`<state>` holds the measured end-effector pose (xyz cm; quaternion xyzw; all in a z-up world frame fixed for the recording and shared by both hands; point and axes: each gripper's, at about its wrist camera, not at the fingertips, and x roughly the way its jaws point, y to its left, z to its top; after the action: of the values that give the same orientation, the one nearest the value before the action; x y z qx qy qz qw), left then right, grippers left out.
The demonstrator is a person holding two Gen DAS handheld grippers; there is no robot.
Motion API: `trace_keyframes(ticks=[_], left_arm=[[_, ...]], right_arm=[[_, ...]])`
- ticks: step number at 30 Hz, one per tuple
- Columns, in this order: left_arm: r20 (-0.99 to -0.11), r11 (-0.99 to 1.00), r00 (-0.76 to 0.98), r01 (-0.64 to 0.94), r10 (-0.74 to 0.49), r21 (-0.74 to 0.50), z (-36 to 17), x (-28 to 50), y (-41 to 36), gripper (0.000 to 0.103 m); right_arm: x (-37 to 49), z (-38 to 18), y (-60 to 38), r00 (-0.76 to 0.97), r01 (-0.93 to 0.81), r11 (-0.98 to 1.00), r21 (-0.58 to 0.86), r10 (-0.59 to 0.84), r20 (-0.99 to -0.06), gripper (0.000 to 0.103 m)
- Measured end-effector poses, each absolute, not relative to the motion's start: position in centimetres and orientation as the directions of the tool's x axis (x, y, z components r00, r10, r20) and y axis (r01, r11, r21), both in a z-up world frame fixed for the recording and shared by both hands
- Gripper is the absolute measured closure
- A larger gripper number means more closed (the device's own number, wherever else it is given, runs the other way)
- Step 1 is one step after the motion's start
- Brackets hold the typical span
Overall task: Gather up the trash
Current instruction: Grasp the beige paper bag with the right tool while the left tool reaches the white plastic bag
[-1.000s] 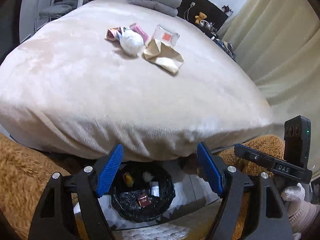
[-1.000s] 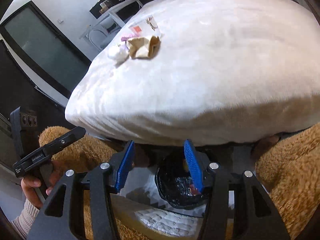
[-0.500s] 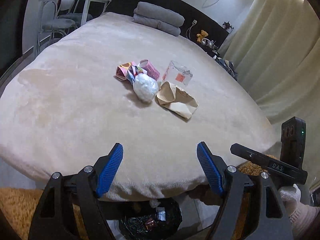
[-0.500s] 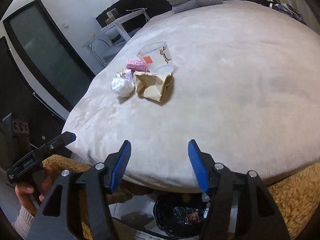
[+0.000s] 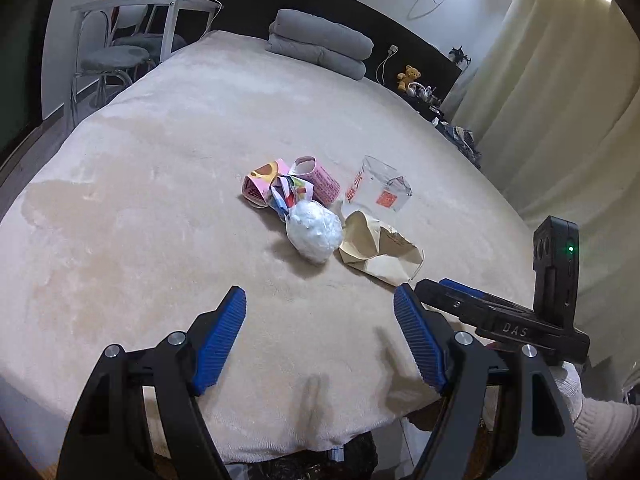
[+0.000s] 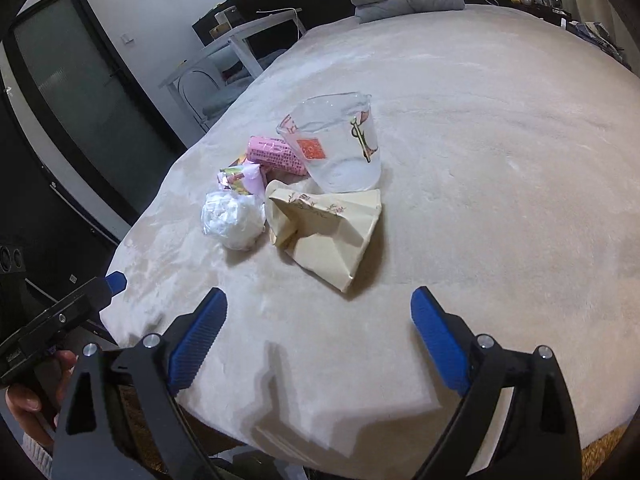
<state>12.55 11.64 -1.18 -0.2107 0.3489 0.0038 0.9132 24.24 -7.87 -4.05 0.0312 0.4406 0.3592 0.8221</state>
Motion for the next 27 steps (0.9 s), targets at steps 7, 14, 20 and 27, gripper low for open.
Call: trace_keyframes(ticks=[7, 14, 20, 27], left_arm=[[-0.646, 0.912, 0.750, -0.154, -0.142, -0.381, -1.2, 13.1, 12.2, 0.028], [-0.653, 0.914, 0.743, -0.151, -0.145, -0.375, -1.4, 13.0, 11.8, 0.028], [-0.670, 0.919, 0.729, -0.155, -0.141, -0.362, -1.9, 13.2, 11.4, 0.028], [-0.691, 0.930, 0.712, -0.161, -0.124, -0.332, -2.4, 13.5, 10.9, 0.028]], right_arm=[[27.0, -5.2, -5.2, 0.351, -0.542, 0.760, 0.359, 0.593, -0.725, 0.011], [28.1, -5.2, -3.8, 0.394, -0.539, 0.780, 0.318, 0.567, -0.723, 0.011], [27.9, -4.9, -3.5, 0.430, -0.547, 0.792, 0.271, 0.543, -0.721, 0.023], [27.4, -4.6, -3.3, 0.446, -0.572, 0.787, 0.231, 0.534, -0.718, 0.026]])
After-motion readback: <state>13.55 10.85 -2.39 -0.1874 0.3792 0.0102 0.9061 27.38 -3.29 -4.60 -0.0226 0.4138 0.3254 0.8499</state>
